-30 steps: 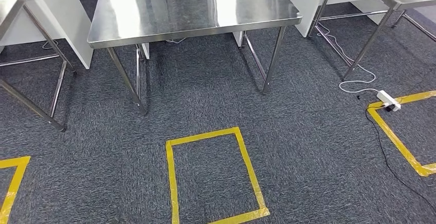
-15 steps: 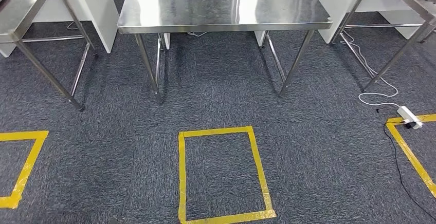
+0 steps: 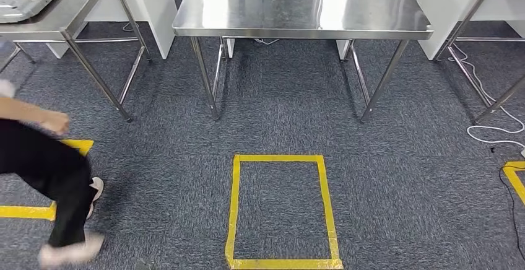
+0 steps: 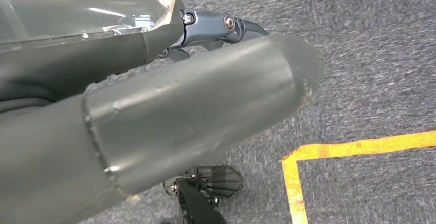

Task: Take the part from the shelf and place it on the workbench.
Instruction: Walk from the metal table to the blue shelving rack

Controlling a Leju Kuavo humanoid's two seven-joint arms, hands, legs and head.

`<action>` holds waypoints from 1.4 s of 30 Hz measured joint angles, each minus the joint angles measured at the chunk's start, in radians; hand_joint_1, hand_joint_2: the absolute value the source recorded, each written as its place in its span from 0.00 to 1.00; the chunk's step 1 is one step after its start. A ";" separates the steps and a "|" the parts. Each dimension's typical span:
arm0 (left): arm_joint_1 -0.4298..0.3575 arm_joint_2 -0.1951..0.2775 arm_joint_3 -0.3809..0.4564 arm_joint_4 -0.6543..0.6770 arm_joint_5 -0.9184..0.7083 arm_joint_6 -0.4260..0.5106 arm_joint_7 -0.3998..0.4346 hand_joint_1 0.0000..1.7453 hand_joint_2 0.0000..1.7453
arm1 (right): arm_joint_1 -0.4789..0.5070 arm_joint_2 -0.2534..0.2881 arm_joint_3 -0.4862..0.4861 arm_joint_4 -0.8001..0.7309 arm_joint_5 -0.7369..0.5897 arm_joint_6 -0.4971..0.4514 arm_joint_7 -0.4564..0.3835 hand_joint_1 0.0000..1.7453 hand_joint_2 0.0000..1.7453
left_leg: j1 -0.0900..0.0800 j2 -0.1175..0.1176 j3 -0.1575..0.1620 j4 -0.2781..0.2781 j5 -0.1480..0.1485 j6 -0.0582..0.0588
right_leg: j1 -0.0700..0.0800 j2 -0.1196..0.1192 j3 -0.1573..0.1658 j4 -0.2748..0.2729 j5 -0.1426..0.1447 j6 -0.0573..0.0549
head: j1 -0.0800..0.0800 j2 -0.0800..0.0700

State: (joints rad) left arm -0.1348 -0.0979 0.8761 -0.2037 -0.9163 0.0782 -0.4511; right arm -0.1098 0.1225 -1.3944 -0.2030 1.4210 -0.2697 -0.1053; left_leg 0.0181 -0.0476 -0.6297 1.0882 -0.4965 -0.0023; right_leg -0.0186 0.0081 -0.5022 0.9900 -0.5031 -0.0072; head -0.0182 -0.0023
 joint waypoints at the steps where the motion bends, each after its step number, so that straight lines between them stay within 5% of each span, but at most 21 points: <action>1: 0.000 0.000 0.000 0.000 0.000 0.000 0.000 0.00 0.00 | 0.001 0.000 0.000 0.000 0.000 0.000 0.000 0.00 0.00 | 0.000 0.019 -0.028 0.063 -0.039 -0.002 | 0.004 -0.010 -0.001 0.000 0.003 -0.006 | -0.002 0.000; 3: 0.000 -0.001 0.000 0.000 -0.001 0.000 0.000 0.00 0.00 | 0.004 0.000 0.000 0.000 0.000 0.001 0.000 0.00 0.00 | 0.001 0.036 -0.079 0.186 -0.095 -0.008 | 0.011 -0.032 -0.006 0.001 0.005 -0.011 | -0.004 0.000; 5: 0.001 -0.001 0.000 0.000 -0.001 0.000 0.001 0.00 0.00 | 0.005 0.000 0.000 0.000 0.000 0.002 0.001 0.00 0.00 | 0.002 0.043 -0.079 0.203 -0.087 -0.009 | 0.015 -0.052 -0.008 0.001 0.005 -0.011 | -0.004 0.000; 8: -0.001 0.000 0.000 0.000 -0.002 0.000 0.002 0.00 0.00 | 0.003 0.000 0.002 0.000 0.003 0.002 0.001 0.00 0.00 | -0.003 0.094 0.030 0.018 -0.008 0.003 | 0.022 -0.077 -0.005 0.003 0.003 -0.009 | -0.004 0.000; 10: -0.004 0.001 0.000 0.000 -0.003 0.001 0.002 0.00 0.00 | 0.001 0.000 0.004 0.000 0.005 0.002 0.001 0.00 0.00 | -0.010 0.124 0.070 -0.060 0.012 0.016 | 0.031 -0.093 -0.005 0.005 0.001 -0.004 | -0.003 0.000; 12: -0.005 0.001 0.000 0.000 -0.003 0.004 0.002 0.00 0.00 | 0.001 0.000 0.005 0.000 0.007 0.002 0.001 0.00 0.00 | -0.013 0.108 0.066 -0.069 0.016 0.027 | 0.036 -0.111 -0.006 0.006 -0.001 0.003 | -0.001 0.000; 14: -0.004 0.000 0.000 0.000 -0.003 0.007 0.002 0.00 0.00 | 0.000 0.000 0.006 0.000 0.009 0.002 0.001 0.00 0.00 | -0.009 0.089 0.065 -0.079 0.028 0.039 | 0.033 -0.095 -0.015 0.026 -0.016 0.011 | 0.000 0.000; 17: -0.005 0.000 0.000 0.000 -0.002 0.008 0.001 0.00 0.00 | 0.003 0.000 0.006 0.000 0.009 0.002 0.000 0.00 0.00 | -0.001 0.058 0.052 -0.086 0.044 0.051 | 0.019 -0.028 -0.088 0.186 -0.100 0.014 | 0.003 0.000; 19: -0.004 0.000 0.000 0.000 -0.002 0.008 0.001 0.00 0.00 | 0.006 0.000 0.006 0.000 0.009 0.002 0.000 0.00 0.00 | 0.000 0.034 0.042 -0.085 0.051 0.048 | 0.011 -0.017 -0.135 0.292 -0.137 0.023 | 0.004 0.000; 20: -0.002 0.000 0.000 0.000 -0.002 0.008 0.001 0.00 0.00 | 0.007 0.000 0.006 0.000 0.009 0.002 0.000 0.00 0.00 | 0.001 0.022 0.038 -0.085 0.055 0.045 | 0.007 -0.016 -0.135 0.298 -0.133 0.032 | 0.004 0.000; 23: 0.000 -0.001 0.000 0.000 -0.002 0.008 0.001 0.00 0.00 | 0.007 -0.001 0.007 0.000 0.009 0.002 0.000 0.00 0.00 | 0.008 -0.011 0.035 -0.083 0.062 0.031 | -0.009 0.007 -0.041 0.116 -0.058 0.066 | 0.005 0.000; 24: 0.000 0.000 0.000 0.000 -0.002 0.008 0.001 0.00 0.00 | 0.006 0.000 0.007 0.001 0.010 0.002 0.000 0.00 0.00 | 0.008 -0.020 0.033 -0.081 0.064 0.023 | -0.010 0.019 -0.015 0.057 -0.038 0.068 | 0.006 0.000; 26: 0.000 0.002 0.000 0.000 -0.002 0.009 0.001 0.00 0.00 | 0.006 0.001 0.008 0.001 0.010 0.003 0.000 0.00 0.00 | 0.004 -0.033 0.028 -0.081 0.070 0.008 | -0.008 0.033 0.000 0.013 -0.024 0.055 | 0.006 0.000; 29: 0.003 0.006 0.000 0.000 0.000 0.011 0.001 0.00 0.00 | 0.007 0.003 0.012 0.002 0.012 0.006 -0.001 0.00 0.00 | 0.008 -0.034 0.018 -0.071 0.065 -0.004 | -0.007 0.012 0.001 0.014 -0.015 0.027 | 0.003 0.000; 33: 0.008 0.007 0.000 0.000 0.004 0.018 0.001 0.00 0.00 | 0.010 0.005 0.020 0.002 0.015 0.017 -0.003 0.00 0.00 | 0.008 0.032 -0.074 0.140 -0.066 -0.006 | 0.007 -0.023 -0.008 0.014 -0.005 -0.001 | -0.004 0.000; 35: 0.011 0.007 0.000 0.000 0.004 0.021 -0.001 0.00 0.00 | 0.013 0.005 0.021 0.002 0.013 0.020 -0.006 0.00 0.00 | 0.006 0.040 -0.093 0.202 -0.085 0.000 | 0.018 -0.045 -0.012 0.014 -0.004 -0.004 | -0.004 0.000; 37: 0.015 0.008 0.000 0.000 0.005 0.025 -0.004 0.00 0.00 | 0.012 0.006 0.021 0.002 0.011 0.023 -0.013 0.00 0.00 | -0.002 0.052 -0.042 0.127 -0.042 0.017 | 0.026 -0.065 -0.012 0.014 -0.005 -0.005 | -0.004 0.000; 39: 0.016 0.011 0.001 0.000 0.009 0.030 -0.008 0.00 0.00 | 0.010 0.010 0.022 0.002 0.012 0.026 -0.020 0.00 0.00 | -0.017 0.091 0.033 0.003 0.001 0.038 | 0.033 -0.081 -0.009 0.015 -0.007 -0.006 | -0.003 0.000; 42: 0.018 0.015 0.006 0.000 0.021 0.035 -0.014 0.00 0.00 | 0.009 0.016 0.028 0.003 0.021 0.032 -0.023 0.00 0.00 | -0.032 0.110 0.061 -0.062 0.012 0.046 | 0.041 -0.109 -0.009 0.015 -0.010 -0.004 | -0.003 0.000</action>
State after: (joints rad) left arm -0.1170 -0.0828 0.8820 -0.2038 -0.8955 0.1131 -0.4651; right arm -0.1009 0.1383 -1.3664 -0.1999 1.4420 -0.2375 -0.1280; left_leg -0.0144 0.0625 -0.5684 1.0267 -0.4846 0.0437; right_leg 0.0221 -0.1007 -0.5112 1.0055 -0.5134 -0.0112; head -0.0215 -0.0023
